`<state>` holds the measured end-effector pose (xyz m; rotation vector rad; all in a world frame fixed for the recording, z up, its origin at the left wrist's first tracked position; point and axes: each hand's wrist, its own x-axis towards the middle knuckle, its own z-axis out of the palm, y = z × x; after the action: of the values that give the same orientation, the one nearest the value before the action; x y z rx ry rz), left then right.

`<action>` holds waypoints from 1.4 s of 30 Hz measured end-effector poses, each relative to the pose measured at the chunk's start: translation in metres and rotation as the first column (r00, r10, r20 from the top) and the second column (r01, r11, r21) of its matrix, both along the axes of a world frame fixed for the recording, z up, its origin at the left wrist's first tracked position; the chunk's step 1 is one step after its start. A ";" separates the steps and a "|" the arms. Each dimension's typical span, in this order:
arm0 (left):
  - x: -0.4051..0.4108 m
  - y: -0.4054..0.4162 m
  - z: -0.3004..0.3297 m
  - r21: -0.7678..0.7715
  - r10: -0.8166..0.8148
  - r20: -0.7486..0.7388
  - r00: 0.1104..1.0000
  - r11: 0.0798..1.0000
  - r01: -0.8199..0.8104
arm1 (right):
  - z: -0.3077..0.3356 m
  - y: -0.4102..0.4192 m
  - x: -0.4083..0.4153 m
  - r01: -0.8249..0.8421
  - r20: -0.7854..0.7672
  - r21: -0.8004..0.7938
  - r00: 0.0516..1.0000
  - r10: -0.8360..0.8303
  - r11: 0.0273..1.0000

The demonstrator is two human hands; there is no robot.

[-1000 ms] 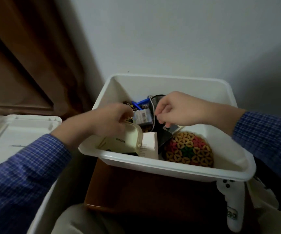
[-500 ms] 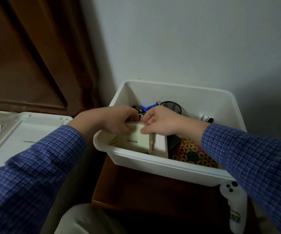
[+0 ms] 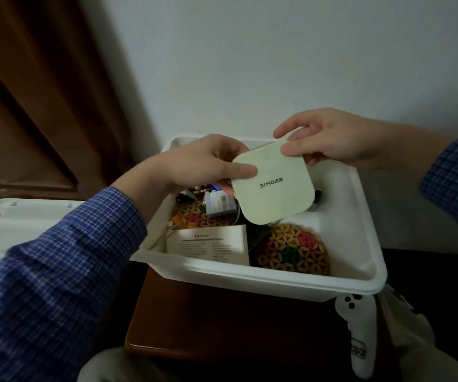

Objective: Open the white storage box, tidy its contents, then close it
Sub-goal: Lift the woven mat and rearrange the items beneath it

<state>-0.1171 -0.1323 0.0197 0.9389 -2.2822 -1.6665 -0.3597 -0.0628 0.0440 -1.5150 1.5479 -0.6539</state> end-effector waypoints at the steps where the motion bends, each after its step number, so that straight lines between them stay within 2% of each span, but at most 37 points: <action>1: -0.008 0.000 -0.003 0.005 -0.011 0.000 1.000 1.000 0.011 | -0.001 0.001 -0.008 -0.021 -0.029 0.000 0.999 0.021 1.000; 7: -0.043 0.001 -0.019 -0.007 -0.128 0.073 0.989 0.992 0.129 | -0.015 0.002 -0.035 -0.198 -0.122 0.155 0.968 0.218 0.968; 9: -0.049 0.001 -0.027 -0.016 -0.187 0.131 0.974 0.982 0.191 | -0.021 0.001 -0.037 -0.249 -0.220 0.217 0.929 0.296 0.944; 11: -0.051 0.001 -0.039 -0.052 -0.302 0.297 0.906 0.942 0.331 | -0.026 0.000 -0.039 -0.272 -0.351 0.278 0.864 0.361 0.921; 13: -0.053 0.006 -0.054 -0.087 -0.382 0.488 0.785 0.874 0.479 | -0.030 -0.001 -0.042 -0.250 -0.447 0.306 0.815 0.370 0.919; 15: -0.056 0.014 -0.074 -0.109 -0.399 0.573 0.716 0.828 0.549 | -0.036 -0.002 -0.044 -0.222 -0.488 0.314 0.796 0.358 0.923; 17: -0.061 0.022 -0.091 -0.181 -0.371 0.620 0.691 0.790 0.586 | -0.044 -0.001 -0.046 -0.215 -0.503 0.332 0.783 0.365 0.918; 22: -0.064 0.022 -0.101 -0.327 -0.288 0.666 0.687 0.716 0.617 | -0.057 -0.002 -0.044 -0.197 -0.486 0.370 0.792 0.369 0.908; 25: -0.061 0.021 -0.101 -0.381 -0.263 0.650 0.713 0.700 0.605 | -0.061 -0.008 -0.036 -0.213 -0.512 0.407 0.752 0.415 0.888; 29: -0.055 0.019 -0.097 -0.400 -0.240 0.628 0.741 0.717 0.571 | -0.068 -0.014 -0.024 -0.224 -0.540 0.486 0.683 0.492 0.845; 33: -0.055 0.019 -0.095 -0.418 -0.224 0.598 0.769 0.731 0.538 | -0.077 -0.015 -0.017 -0.216 -0.421 0.589 0.740 0.524 0.779; 34: -0.055 0.020 -0.095 -0.413 -0.224 0.600 0.768 0.735 0.538 | -0.082 -0.014 -0.014 -0.219 -0.413 0.613 0.731 0.544 0.759; 35: -0.056 0.021 -0.096 -0.406 -0.220 0.616 0.756 0.734 0.545 | -0.087 -0.014 -0.011 -0.224 -0.434 0.630 0.692 0.576 0.743; 38: -0.060 0.024 -0.100 -0.398 -0.215 0.679 0.702 0.697 0.597 | -0.104 -0.013 -0.005 -0.237 -0.544 0.676 0.478 0.690 0.698; 39: -0.062 0.025 -0.102 -0.397 -0.221 0.691 0.688 0.680 0.617 | -0.108 -0.012 -0.005 -0.230 -0.565 0.681 0.438 0.699 0.695; 42: -0.065 0.026 -0.104 -0.390 -0.222 0.732 0.644 0.639 0.663 | -0.112 -0.010 -0.006 -0.232 -0.577 0.668 0.439 0.689 0.707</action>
<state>-0.1819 -0.1059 -0.0840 0.8160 -3.4671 -0.4885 -0.3660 -0.0731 -0.0676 -1.7924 1.5557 0.8995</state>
